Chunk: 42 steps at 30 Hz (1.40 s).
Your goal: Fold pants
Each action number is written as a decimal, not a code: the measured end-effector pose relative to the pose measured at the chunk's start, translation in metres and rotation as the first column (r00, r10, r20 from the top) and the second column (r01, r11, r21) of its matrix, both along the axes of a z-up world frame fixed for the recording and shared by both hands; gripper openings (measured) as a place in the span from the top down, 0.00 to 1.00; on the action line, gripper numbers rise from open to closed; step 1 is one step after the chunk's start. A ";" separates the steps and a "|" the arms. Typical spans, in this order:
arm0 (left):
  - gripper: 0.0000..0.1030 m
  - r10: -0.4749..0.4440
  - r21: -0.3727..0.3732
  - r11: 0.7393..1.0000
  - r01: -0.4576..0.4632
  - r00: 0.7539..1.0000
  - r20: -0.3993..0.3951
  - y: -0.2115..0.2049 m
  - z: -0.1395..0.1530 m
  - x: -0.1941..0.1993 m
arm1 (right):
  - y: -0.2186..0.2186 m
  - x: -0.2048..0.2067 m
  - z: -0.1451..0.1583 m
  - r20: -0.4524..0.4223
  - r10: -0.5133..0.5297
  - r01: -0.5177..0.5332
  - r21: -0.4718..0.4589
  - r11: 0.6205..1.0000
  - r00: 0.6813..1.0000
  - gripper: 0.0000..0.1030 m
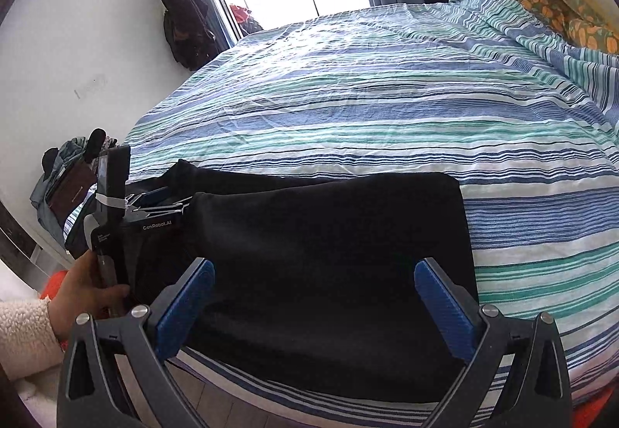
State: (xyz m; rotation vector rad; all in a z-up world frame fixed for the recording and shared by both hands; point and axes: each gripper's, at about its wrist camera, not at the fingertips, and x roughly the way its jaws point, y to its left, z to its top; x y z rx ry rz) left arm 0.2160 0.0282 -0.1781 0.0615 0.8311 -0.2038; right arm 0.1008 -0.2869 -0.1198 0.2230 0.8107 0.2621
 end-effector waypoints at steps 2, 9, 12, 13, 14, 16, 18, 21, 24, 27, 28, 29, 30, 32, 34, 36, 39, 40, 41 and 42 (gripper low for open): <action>0.00 0.001 -0.003 1.000 -0.001 1.000 -0.007 0.000 0.001 0.001 | 0.000 0.000 -0.001 -0.003 -0.003 0.003 -0.002 1.000 1.000 0.01; 0.00 0.006 -0.055 0.998 -0.012 0.995 -0.095 0.005 0.004 0.013 | -0.003 -0.001 0.001 0.004 -0.019 0.019 0.009 1.000 1.000 0.01; 0.00 -0.005 -0.090 0.996 -0.010 0.986 -0.165 0.011 0.012 0.018 | -0.006 -0.003 0.005 0.018 -0.025 0.025 0.012 1.000 1.000 0.01; 0.01 0.010 -0.107 0.994 -0.030 0.982 -0.187 0.014 0.017 0.020 | -0.008 -0.003 0.006 0.020 -0.030 0.029 0.017 0.999 0.999 0.01; 0.01 0.034 -0.127 0.990 -0.060 0.979 -0.200 0.019 0.023 0.019 | -0.009 -0.003 0.006 0.022 -0.035 0.034 0.022 0.999 0.999 0.01; 0.01 0.096 -0.153 0.980 -0.130 0.973 -0.211 0.028 0.037 0.014 | -0.012 -0.003 0.007 0.025 -0.043 0.043 0.032 0.999 0.999 0.01; 0.02 0.119 -0.200 0.967 -0.159 0.973 -0.198 0.035 0.055 0.001 | -0.015 -0.003 0.008 0.030 -0.049 0.048 0.040 0.998 0.998 0.01; 0.02 0.064 -0.355 0.926 -0.124 0.982 -0.177 0.041 0.080 -0.031 | -0.017 -0.003 0.009 0.035 -0.057 0.055 0.047 0.997 0.998 0.01; 0.01 -0.090 -0.571 0.820 -0.036 0.978 -0.190 0.045 0.083 -0.062 | -0.017 -0.002 0.010 0.039 -0.062 0.060 0.055 0.997 0.997 0.01; 0.02 -0.164 -0.641 0.767 -0.010 0.964 -0.211 0.040 0.075 -0.082 | -0.016 -0.001 0.009 0.037 -0.063 0.061 0.060 0.996 0.997 0.01; 0.03 -0.192 -0.653 0.757 0.008 0.959 -0.210 0.037 0.072 -0.086 | -0.015 0.000 0.009 0.034 -0.061 0.059 0.061 0.996 0.998 0.01; 0.04 -0.208 -0.646 0.763 0.024 0.955 -0.211 0.032 0.070 -0.088 | -0.014 0.001 0.008 0.031 -0.059 0.057 0.062 0.996 0.998 0.01; 0.13 -0.216 -0.628 0.777 0.035 0.953 -0.214 0.027 0.068 -0.089 | -0.013 0.001 0.008 0.028 -0.056 0.054 0.063 0.997 0.998 0.01; 0.32 -0.224 -0.599 0.800 0.037 0.944 -0.240 0.016 0.063 -0.087 | -0.011 0.002 0.007 0.026 -0.049 0.048 0.061 0.997 0.998 0.01; 0.39 -0.213 -0.556 0.831 0.028 0.938 -0.272 0.007 0.056 -0.084 | -0.010 0.002 0.007 0.030 -0.040 0.038 0.058 0.998 0.999 0.01; 0.45 -0.220 -0.534 0.845 0.035 0.932 -0.287 0.000 0.049 -0.084 | -0.009 0.001 0.008 0.036 -0.033 0.031 0.048 0.998 0.999 0.01; 0.51 -0.239 -0.496 0.866 0.062 0.923 -0.302 -0.014 0.042 -0.088 | -0.012 0.000 0.008 0.035 -0.034 0.033 0.051 0.998 0.999 0.01; 0.52 -0.247 -0.484 0.872 0.071 0.918 -0.309 -0.018 0.039 -0.088 | -0.014 0.000 0.007 0.033 -0.039 0.037 0.057 0.998 0.999 0.01; 0.53 -0.245 -0.468 0.881 0.072 0.915 -0.321 -0.021 0.037 -0.088 | -0.015 0.001 0.007 0.030 -0.045 0.043 0.062 0.997 0.999 0.01; 0.54 -0.235 -0.450 0.891 0.065 0.913 -0.334 -0.024 0.033 -0.087 | -0.016 0.001 0.006 0.028 -0.050 0.048 0.068 0.997 0.998 0.01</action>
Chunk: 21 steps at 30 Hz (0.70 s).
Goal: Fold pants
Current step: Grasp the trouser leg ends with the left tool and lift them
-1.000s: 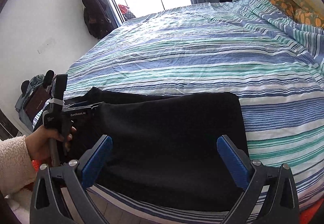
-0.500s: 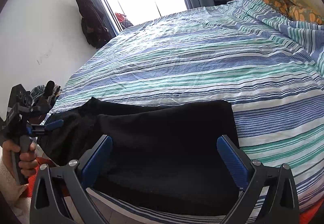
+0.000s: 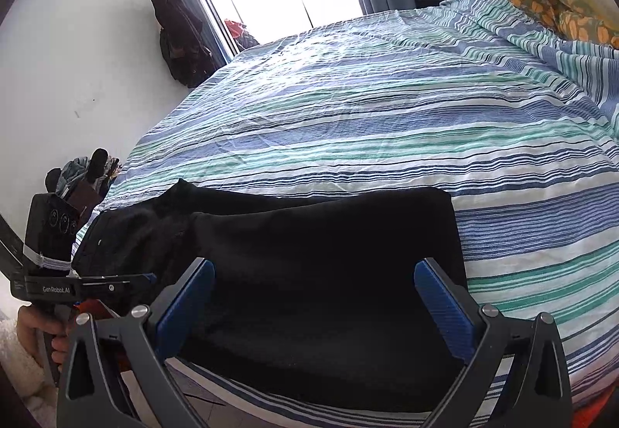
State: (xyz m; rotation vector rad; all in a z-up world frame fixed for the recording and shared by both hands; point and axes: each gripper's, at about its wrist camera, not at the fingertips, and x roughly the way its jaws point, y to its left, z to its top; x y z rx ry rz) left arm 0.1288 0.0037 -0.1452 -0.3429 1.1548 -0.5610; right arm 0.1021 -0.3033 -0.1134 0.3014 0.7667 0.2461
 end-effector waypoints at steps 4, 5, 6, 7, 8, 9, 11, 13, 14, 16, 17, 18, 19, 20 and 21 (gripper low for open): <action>0.68 0.000 0.053 0.999 0.001 1.000 -0.017 -0.010 -0.008 0.001 | -0.004 0.001 0.000 -0.001 -0.017 0.017 0.018 1.000 1.000 0.01; 0.72 0.003 0.062 0.998 -0.002 1.000 -0.015 -0.012 -0.008 0.002 | -0.004 0.001 0.001 0.002 -0.018 0.018 0.018 1.000 1.000 0.01; 0.85 0.012 0.066 0.998 -0.010 1.000 -0.020 -0.013 -0.009 0.003 | -0.004 0.001 0.001 0.004 -0.020 0.020 0.016 1.000 1.000 0.01; 0.90 0.028 0.058 0.998 -0.026 0.999 -0.029 -0.011 -0.011 0.004 | -0.004 0.001 0.002 0.007 -0.021 0.021 0.013 1.000 1.000 0.01; 0.91 0.047 0.041 0.998 -0.045 0.998 -0.034 -0.008 -0.012 0.005 | -0.004 0.000 0.003 0.011 -0.023 0.022 0.011 1.000 1.000 0.01; 0.93 0.059 0.034 0.998 -0.058 0.998 -0.028 -0.007 -0.011 0.003 | -0.004 -0.001 0.004 0.015 -0.025 0.024 0.008 1.000 1.000 0.01; 0.96 0.057 0.039 0.998 -0.056 0.998 -0.003 -0.005 -0.004 -0.005 | -0.006 -0.005 0.009 0.040 -0.041 0.041 -0.003 0.999 0.998 0.01; 0.96 0.040 0.052 0.998 -0.041 0.999 0.028 0.001 0.007 -0.015 | -0.009 -0.013 0.020 0.098 -0.058 0.059 -0.010 0.998 0.994 0.01; 0.96 0.039 0.067 0.997 -0.041 0.999 0.039 0.006 0.010 -0.021 | -0.010 -0.017 0.025 0.124 -0.061 0.063 -0.016 0.998 0.990 0.01; 0.97 0.056 0.088 0.994 -0.058 0.998 0.018 0.015 0.002 -0.028 | -0.009 -0.019 0.030 0.144 -0.047 0.051 -0.022 0.998 0.988 0.01; 0.97 0.068 0.097 0.993 -0.068 0.998 0.005 0.017 -0.006 -0.028 | -0.008 -0.015 0.027 0.126 -0.029 0.032 -0.020 0.999 0.992 0.01; 0.97 0.078 0.093 0.993 -0.078 0.997 0.000 0.017 -0.012 -0.028 | -0.004 -0.010 0.022 0.090 -0.008 0.010 -0.017 1.000 0.996 0.01; 0.97 0.084 0.084 0.993 -0.084 0.996 0.002 0.016 -0.015 -0.027 | 0.001 -0.004 0.013 0.044 0.015 -0.014 -0.011 1.000 0.999 0.01; 0.96 0.084 0.082 0.993 -0.085 0.996 0.011 0.015 -0.014 -0.025 | 0.008 0.004 0.001 -0.020 0.045 -0.046 -0.007 0.999 0.999 0.01; 0.94 0.077 0.088 0.993 -0.078 0.997 0.016 0.013 -0.014 -0.024 | 0.015 0.010 -0.015 -0.099 0.075 -0.077 -0.014 0.997 0.992 0.01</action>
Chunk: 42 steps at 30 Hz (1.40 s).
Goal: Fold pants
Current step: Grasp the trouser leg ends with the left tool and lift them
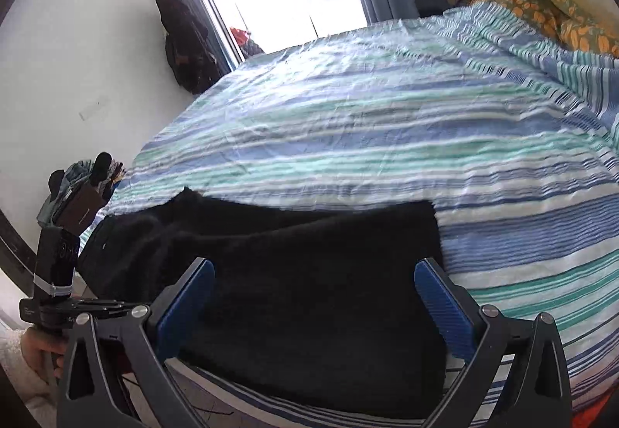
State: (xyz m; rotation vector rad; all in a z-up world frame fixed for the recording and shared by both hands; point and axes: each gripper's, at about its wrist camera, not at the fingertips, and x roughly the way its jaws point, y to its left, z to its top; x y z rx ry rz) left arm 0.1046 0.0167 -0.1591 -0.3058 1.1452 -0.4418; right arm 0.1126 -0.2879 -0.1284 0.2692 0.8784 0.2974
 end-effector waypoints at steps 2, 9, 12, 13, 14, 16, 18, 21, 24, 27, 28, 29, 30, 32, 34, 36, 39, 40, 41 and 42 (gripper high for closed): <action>0.85 -0.014 0.031 0.999 0.014 1.000 -0.012 -0.002 0.002 0.003 | 0.014 0.008 -0.027 -0.127 0.040 -0.048 -0.063 0.997 0.991 0.02; 0.28 0.148 0.002 0.989 -0.148 0.987 0.062 0.074 0.050 0.000 | 0.020 -0.007 0.003 0.042 0.060 -0.056 -0.089 0.994 0.997 0.03; 0.28 0.284 0.002 0.958 -0.286 0.955 0.085 0.151 0.074 0.002 | 0.017 -0.004 -0.001 0.019 0.049 -0.048 -0.061 0.997 0.999 0.03; 0.28 0.339 0.014 0.940 -0.342 0.936 0.097 0.180 0.080 0.000 | 0.017 -0.002 -0.003 0.011 0.046 -0.046 -0.053 0.998 0.999 0.03; 0.27 0.395 0.027 0.917 -0.399 0.913 0.099 0.209 0.085 -0.002 | 0.017 -0.002 -0.004 0.007 0.045 -0.045 -0.046 0.998 0.999 0.03; 0.25 0.493 0.037 0.868 -0.495 0.869 0.055 0.265 0.084 -0.003 | 0.020 0.000 -0.001 0.009 0.049 -0.049 -0.045 0.998 0.999 0.03; 0.27 0.545 0.027 0.839 -0.544 0.838 -0.018 0.308 0.073 0.000 | 0.024 0.001 -0.002 0.010 0.059 -0.058 -0.051 0.997 0.998 0.03; 0.29 0.531 0.059 0.847 -0.528 0.843 -0.080 0.334 0.052 0.002 | 0.030 0.001 -0.004 0.003 0.071 -0.070 -0.062 0.996 0.997 0.03; 0.34 0.492 0.117 0.868 -0.482 0.867 -0.081 0.319 0.034 0.014 | 0.034 0.000 -0.005 -0.001 0.077 -0.077 -0.069 0.995 0.997 0.03; 0.33 0.447 0.135 0.890 -0.436 0.892 -0.069 0.310 0.019 0.022 | 0.036 -0.001 -0.005 -0.002 0.080 -0.079 -0.078 0.994 0.997 0.03; 0.29 0.432 0.140 0.896 -0.421 0.900 -0.061 0.310 0.014 0.025 | 0.036 -0.001 -0.006 -0.003 0.080 -0.080 -0.079 0.994 0.997 0.03; 0.29 0.423 0.137 0.901 -0.413 0.905 -0.054 0.309 0.010 0.029 | 0.037 -0.001 -0.006 -0.006 0.080 -0.080 -0.079 0.994 0.997 0.03; 0.27 0.420 0.128 0.902 -0.412 0.906 -0.052 0.308 0.007 0.032 | 0.037 -0.001 -0.007 -0.007 0.080 -0.080 -0.081 0.994 0.997 0.03; 0.32 0.425 0.113 0.902 -0.418 0.904 -0.051 0.311 0.003 0.035 | 0.036 -0.001 -0.008 -0.010 0.075 -0.075 -0.082 0.994 0.997 0.03; 0.60 0.416 0.132 0.904 -0.407 0.908 -0.043 0.307 0.010 0.040 | 0.034 -0.002 -0.007 -0.007 0.070 -0.070 -0.076 0.995 0.998 0.03; 0.79 0.430 0.134 0.897 -0.421 0.901 -0.048 0.304 0.021 0.043 | 0.033 -0.002 -0.005 0.001 0.065 -0.065 -0.073 0.995 0.998 0.03; 0.87 0.419 0.058 0.907 -0.417 0.907 -0.034 0.299 0.054 0.036 | 0.030 -0.003 -0.003 0.012 0.060 -0.059 -0.060 0.996 0.998 0.03; 0.88 0.404 0.018 0.915 -0.404 0.915 -0.024 0.294 0.067 0.035 | 0.029 -0.002 -0.003 0.013 0.059 -0.058 -0.056 0.997 0.998 0.03; 0.88 0.386 -0.030 0.922 -0.386 0.922 -0.014 0.287 0.081 0.032 | 0.028 -0.001 -0.002 0.014 0.058 -0.057 -0.052 0.997 0.998 0.03; 0.89 0.367 -0.072 0.928 -0.366 0.930 -0.004 0.279 0.096 0.031 | 0.028 -0.001 -0.002 0.016 0.056 -0.056 -0.048 0.997 0.998 0.03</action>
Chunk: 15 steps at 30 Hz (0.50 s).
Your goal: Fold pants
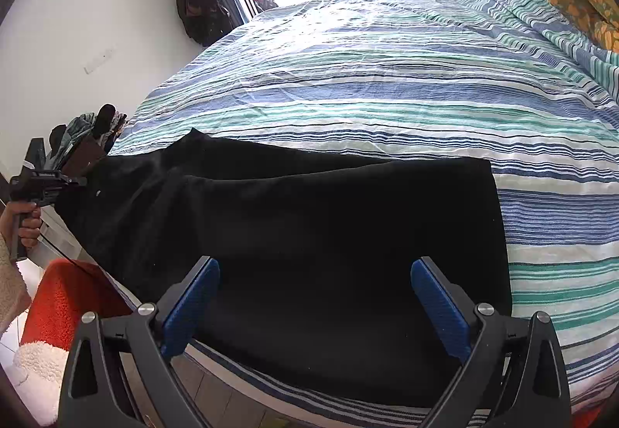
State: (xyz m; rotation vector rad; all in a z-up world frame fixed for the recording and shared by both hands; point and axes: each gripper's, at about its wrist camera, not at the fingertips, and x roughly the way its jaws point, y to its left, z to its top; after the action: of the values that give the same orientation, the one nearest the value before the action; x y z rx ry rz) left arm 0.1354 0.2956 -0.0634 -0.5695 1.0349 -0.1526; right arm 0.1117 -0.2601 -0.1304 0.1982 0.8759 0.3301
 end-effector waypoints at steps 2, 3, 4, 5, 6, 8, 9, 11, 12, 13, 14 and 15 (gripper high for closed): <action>0.89 -0.042 -0.063 0.997 0.045 0.998 0.052 -0.023 0.026 -0.001 | -0.001 0.001 0.001 0.003 -0.002 0.002 0.010 1.000 1.000 0.03; 0.89 -0.070 -0.076 0.994 0.075 0.995 0.073 -0.039 0.037 0.000 | 0.000 0.002 0.002 0.005 -0.003 0.003 0.012 1.000 1.000 0.03; 0.89 -0.099 -0.069 0.992 0.105 0.991 0.089 -0.058 0.047 0.003 | 0.000 0.003 0.002 0.006 -0.003 0.003 0.013 1.000 1.000 0.03; 0.89 -0.132 -0.054 0.989 0.138 0.986 0.104 -0.080 0.055 0.006 | 0.001 0.004 0.002 0.006 -0.003 0.003 0.014 1.000 1.000 0.03; 0.89 -0.161 -0.042 0.985 0.167 0.980 0.116 -0.102 0.061 0.008 | 0.001 0.005 0.002 0.004 -0.004 0.004 0.015 1.000 1.000 0.03; 0.88 -0.212 -0.029 0.976 0.218 0.968 0.134 -0.149 0.064 0.015 | 0.001 0.006 0.000 -0.003 -0.007 0.007 0.017 1.000 1.000 0.03; 0.87 -0.233 -0.009 0.972 0.236 0.962 0.140 -0.173 0.063 0.018 | 0.001 0.006 0.000 -0.006 -0.009 0.010 0.017 1.000 1.000 0.03; 0.81 -0.270 0.014 0.963 0.271 0.952 0.145 -0.222 0.055 0.026 | 0.000 0.005 -0.001 -0.007 -0.013 0.014 0.012 1.000 1.000 0.03; 0.74 -0.295 0.001 0.955 0.298 0.947 0.130 -0.246 0.047 0.030 | -0.001 0.004 -0.001 -0.005 -0.016 0.016 0.008 1.000 1.000 0.03; 0.74 -0.338 -0.045 0.937 0.345 0.934 0.115 -0.267 0.040 0.032 | -0.003 0.003 0.000 -0.003 -0.019 0.019 0.003 1.000 1.000 0.03; 0.74 -0.388 -0.122 0.909 0.399 0.916 0.104 -0.286 0.033 0.035 | -0.004 0.002 0.001 0.001 -0.024 0.024 0.000 1.000 1.000 0.03; 0.74 -0.419 -0.166 0.887 0.430 0.903 0.099 -0.301 0.032 0.033 | -0.007 0.001 0.002 0.007 -0.030 0.030 -0.001 1.000 1.000 0.03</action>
State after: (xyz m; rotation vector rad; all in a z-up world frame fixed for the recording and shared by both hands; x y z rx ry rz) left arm 0.1683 -0.0049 -0.0318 -0.4931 1.0815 -0.6571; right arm 0.1124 -0.2669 -0.1283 0.2086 0.8654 0.3016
